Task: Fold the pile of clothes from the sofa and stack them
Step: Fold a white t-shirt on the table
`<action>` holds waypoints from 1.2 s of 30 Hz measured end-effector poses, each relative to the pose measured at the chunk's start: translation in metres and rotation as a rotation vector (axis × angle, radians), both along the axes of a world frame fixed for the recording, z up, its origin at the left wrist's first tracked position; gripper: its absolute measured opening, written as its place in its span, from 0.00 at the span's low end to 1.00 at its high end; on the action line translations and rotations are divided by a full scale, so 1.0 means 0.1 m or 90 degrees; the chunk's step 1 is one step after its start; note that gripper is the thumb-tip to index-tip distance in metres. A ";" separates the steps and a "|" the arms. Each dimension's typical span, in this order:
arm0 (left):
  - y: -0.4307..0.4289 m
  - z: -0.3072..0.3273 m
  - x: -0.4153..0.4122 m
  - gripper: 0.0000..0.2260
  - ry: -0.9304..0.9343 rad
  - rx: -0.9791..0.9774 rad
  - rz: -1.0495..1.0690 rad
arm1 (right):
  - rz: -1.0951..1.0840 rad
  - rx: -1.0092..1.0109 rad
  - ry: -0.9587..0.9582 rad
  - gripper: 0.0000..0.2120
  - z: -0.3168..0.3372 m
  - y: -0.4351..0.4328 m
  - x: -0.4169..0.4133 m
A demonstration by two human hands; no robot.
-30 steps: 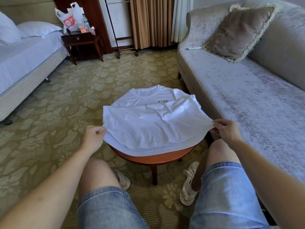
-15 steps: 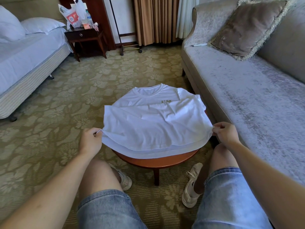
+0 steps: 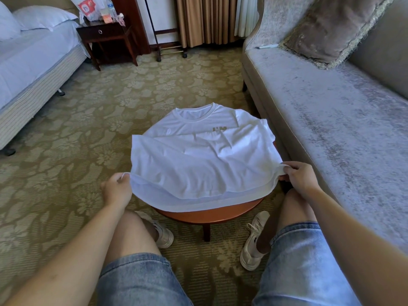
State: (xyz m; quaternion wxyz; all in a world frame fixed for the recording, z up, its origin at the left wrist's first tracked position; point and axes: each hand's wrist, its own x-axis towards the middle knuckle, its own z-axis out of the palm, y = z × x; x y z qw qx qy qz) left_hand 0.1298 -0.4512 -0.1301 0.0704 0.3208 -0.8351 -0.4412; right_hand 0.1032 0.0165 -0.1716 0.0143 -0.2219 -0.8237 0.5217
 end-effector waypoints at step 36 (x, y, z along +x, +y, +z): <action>-0.19 0.45 0.29 0.08 0.004 0.500 -0.170 | -0.058 -0.149 0.081 0.10 0.36 -0.20 0.29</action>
